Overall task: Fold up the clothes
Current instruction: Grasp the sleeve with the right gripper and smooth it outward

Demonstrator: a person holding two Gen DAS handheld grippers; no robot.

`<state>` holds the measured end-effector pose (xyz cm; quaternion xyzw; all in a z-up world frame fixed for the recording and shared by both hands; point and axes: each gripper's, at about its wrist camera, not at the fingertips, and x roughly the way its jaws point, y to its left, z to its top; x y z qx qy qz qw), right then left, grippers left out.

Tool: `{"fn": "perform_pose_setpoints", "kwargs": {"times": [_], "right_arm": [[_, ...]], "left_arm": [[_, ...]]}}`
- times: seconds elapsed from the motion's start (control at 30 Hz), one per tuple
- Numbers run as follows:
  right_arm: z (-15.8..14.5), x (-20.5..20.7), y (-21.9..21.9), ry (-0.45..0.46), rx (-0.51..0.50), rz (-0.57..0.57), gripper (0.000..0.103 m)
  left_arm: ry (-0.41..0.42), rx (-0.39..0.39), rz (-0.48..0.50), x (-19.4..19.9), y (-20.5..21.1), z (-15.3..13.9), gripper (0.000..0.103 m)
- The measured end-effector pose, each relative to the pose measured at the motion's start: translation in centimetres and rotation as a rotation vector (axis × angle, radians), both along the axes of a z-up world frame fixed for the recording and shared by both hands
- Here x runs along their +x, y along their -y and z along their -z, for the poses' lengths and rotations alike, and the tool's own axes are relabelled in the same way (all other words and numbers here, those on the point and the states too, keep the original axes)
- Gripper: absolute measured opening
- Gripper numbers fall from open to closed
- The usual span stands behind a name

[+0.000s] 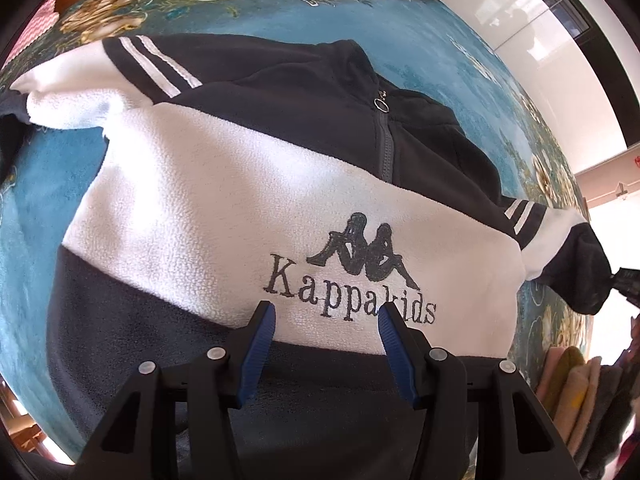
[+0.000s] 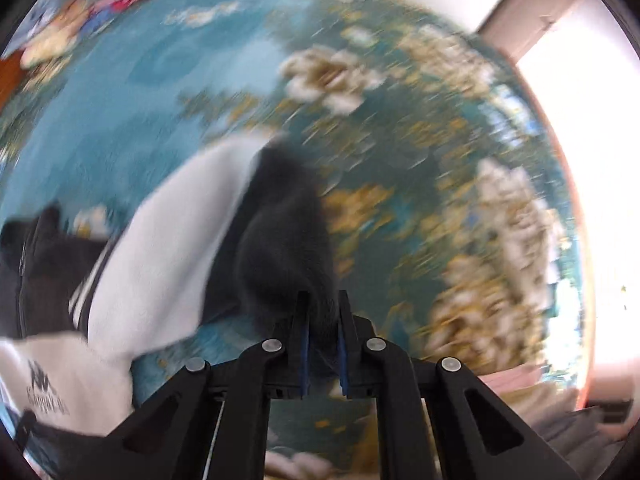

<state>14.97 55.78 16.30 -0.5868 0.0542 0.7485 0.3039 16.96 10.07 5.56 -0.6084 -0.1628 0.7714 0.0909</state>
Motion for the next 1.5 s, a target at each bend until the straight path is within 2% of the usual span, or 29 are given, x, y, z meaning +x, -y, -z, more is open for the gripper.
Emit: {"fn": "perform_pose_setpoints", "kwargs": {"times": [0.13, 0.23, 0.3, 0.37, 0.6, 0.63, 0.7, 0.73, 0.77, 0.9, 1.07, 1.13, 1.27, 1.33, 1.43, 1.5], "right_arm": [[-1.2, -0.7, -4.8, 0.076, 0.162, 0.074, 0.011], [-0.9, 0.2, -7.5, 0.092, 0.181, 0.147, 0.011], [-1.1, 1.0, -8.4, 0.058, 0.138, 0.202, 0.011], [-1.9, 1.5, -8.4, 0.015, 0.141, 0.223, 0.011], [-7.7, 0.2, -4.3, -0.167, 0.200, 0.104, 0.011], [-8.6, 0.1, -3.5, -0.187, 0.201, 0.082, 0.014], [-9.9, 0.3, -1.9, -0.220, 0.190, 0.052, 0.033], [-10.3, 0.7, -1.1, -0.241, 0.173, 0.043, 0.046], [-10.7, 1.0, -0.4, -0.264, 0.153, 0.034, 0.048], [-10.7, 2.0, 3.7, -0.301, 0.037, 0.028, 0.048], [-9.1, 1.0, 11.5, -0.310, -0.191, -0.045, 0.048], [-8.9, 0.9, 14.8, -0.322, -0.273, -0.085, 0.048], [-7.8, 1.3, 19.2, -0.292, -0.302, -0.184, 0.048], [-6.7, 2.0, 20.6, -0.263, -0.309, -0.238, 0.048], [-4.9, 4.1, 21.4, -0.246, -0.375, -0.300, 0.048], [-3.1, 5.4, 21.8, -0.223, -0.416, -0.329, 0.048]], "left_arm": [[0.008, 0.014, -0.007, 0.0, 0.1, 0.2, 0.057], [0.014, 0.024, -0.012, -0.1, 0.3, 0.3, 0.057], [0.016, 0.028, -0.015, -0.2, 0.4, 0.3, 0.057], [0.016, 0.028, -0.013, -0.2, 0.4, 0.3, 0.057], [0.018, 0.017, 0.006, -0.1, 0.1, 0.0, 0.057], [0.015, 0.019, 0.011, 0.0, 0.1, -0.2, 0.057], [0.007, 0.025, 0.028, 0.3, 0.2, -1.0, 0.058], [-0.004, 0.032, 0.035, 0.7, 0.4, -1.6, 0.058], [-0.017, 0.036, 0.037, 1.1, 0.6, -2.2, 0.057], [-0.054, 0.068, 0.042, 2.6, 2.3, -5.1, 0.058], [-0.126, 0.078, 0.032, 4.9, 6.2, -9.5, 0.062], [-0.128, 0.084, -0.003, 5.7, 7.9, -9.7, 0.063], [-0.133, 0.096, -0.075, 7.2, 11.3, -10.0, 0.064], [-0.135, 0.102, -0.110, 8.0, 13.0, -10.2, 0.064], [-0.136, 0.109, -0.162, 9.2, 15.4, -10.3, 0.064], [-0.107, 0.095, -0.181, 9.2, 15.9, -9.2, 0.064]]}}
